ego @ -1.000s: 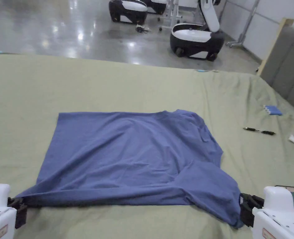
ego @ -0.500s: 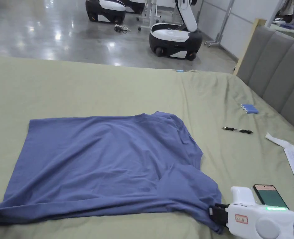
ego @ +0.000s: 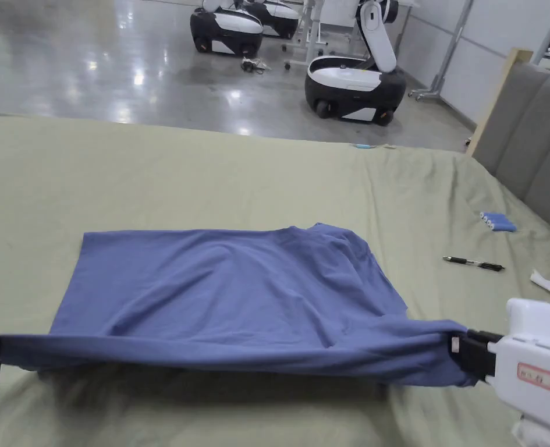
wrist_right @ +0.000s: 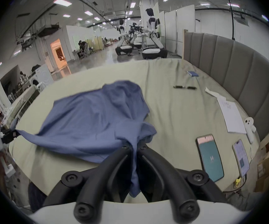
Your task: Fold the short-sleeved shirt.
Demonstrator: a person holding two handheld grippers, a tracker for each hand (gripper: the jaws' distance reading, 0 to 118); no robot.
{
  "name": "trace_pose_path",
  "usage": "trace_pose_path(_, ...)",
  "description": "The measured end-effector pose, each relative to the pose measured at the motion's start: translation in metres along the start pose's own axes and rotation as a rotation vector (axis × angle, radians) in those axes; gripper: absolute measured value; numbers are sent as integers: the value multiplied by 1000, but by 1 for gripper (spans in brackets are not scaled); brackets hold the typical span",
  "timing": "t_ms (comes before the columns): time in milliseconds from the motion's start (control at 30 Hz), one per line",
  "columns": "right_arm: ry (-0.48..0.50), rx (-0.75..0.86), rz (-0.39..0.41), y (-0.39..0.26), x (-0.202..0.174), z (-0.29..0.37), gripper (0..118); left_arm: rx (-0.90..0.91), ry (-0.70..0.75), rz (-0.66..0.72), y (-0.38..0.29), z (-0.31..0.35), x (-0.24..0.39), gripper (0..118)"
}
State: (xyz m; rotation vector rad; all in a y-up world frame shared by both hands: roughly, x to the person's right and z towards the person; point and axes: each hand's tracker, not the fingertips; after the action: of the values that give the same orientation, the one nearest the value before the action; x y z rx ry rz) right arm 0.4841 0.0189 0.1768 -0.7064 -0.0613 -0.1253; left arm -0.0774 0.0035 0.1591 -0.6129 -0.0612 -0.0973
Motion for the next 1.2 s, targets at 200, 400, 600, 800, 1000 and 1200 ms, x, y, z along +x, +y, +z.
trace_pose_path(200,-55,-57,3,54,-6,-91,5,-74,12,-4,53,-98,0,7)
trace_pose_path(400,-152,-139,50,62,-18,-181,5,-292,68,-36,55,-192,7,7)
trace_pose_path(600,-132,-119,75,43,-20,-176,114,-102,14,-5,49,-136,15,68)
trace_pose_path(800,-9,213,158,-13,-57,-80,116,137,43,-90,-2,-35,44,68)
trace_pose_path(1000,20,262,153,-89,-96,-44,65,32,-30,49,-73,-12,52,33)
trace_pose_path(1200,46,239,123,-104,-100,-28,1,-38,-12,82,-97,-25,27,4)
